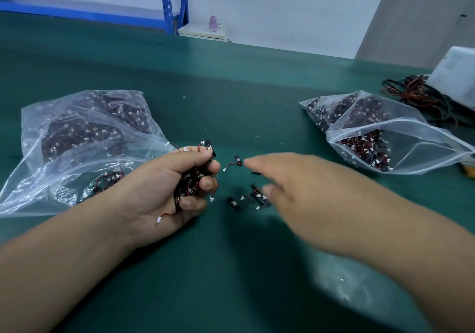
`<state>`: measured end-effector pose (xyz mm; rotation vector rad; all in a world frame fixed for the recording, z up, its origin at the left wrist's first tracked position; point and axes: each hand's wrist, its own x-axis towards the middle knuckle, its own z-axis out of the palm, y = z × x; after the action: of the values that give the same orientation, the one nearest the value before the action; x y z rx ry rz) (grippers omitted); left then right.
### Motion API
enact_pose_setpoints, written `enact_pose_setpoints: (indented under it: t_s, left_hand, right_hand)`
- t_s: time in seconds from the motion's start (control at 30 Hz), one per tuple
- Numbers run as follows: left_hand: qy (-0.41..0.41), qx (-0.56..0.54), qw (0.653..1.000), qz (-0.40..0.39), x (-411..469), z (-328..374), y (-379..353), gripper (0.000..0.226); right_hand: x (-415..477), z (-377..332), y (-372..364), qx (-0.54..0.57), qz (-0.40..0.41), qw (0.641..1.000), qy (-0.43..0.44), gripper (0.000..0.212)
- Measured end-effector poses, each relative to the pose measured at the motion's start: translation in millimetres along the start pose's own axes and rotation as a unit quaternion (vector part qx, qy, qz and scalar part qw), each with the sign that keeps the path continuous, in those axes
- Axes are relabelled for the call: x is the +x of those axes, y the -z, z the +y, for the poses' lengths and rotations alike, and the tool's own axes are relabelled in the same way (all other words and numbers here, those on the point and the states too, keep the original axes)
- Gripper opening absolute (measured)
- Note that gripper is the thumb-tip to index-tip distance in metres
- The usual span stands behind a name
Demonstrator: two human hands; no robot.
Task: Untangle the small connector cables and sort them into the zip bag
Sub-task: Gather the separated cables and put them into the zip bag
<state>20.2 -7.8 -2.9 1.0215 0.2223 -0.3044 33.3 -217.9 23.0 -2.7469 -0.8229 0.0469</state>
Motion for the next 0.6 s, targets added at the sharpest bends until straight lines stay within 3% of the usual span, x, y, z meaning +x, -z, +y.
enact_pose_setpoints:
  t_s: [0.13, 0.2, 0.43, 0.6]
  left_hand:
    - [0.0, 0.003, 1.0, -0.003, 0, 0, -1, 0.012]
    - [0.0, 0.005, 1.0, -0.003, 0, 0, -1, 0.01]
    - [-0.002, 0.006, 1.0, 0.0, -1, -1, -2, 0.008]
    - [-0.003, 0.006, 1.0, 0.0, -1, -1, -2, 0.008]
  right_hand:
    - [3, 12, 12, 0.068, -0.039, 0.994, -0.071, 0.057]
    - [5, 16, 6, 0.079, -0.065, 0.993, -0.064, 0.065]
    - [10, 18, -4, 0.168, -0.066, 0.984, 0.0, 0.072]
    - [12, 23, 2, 0.123, -0.061, 0.991, -0.002, 0.063]
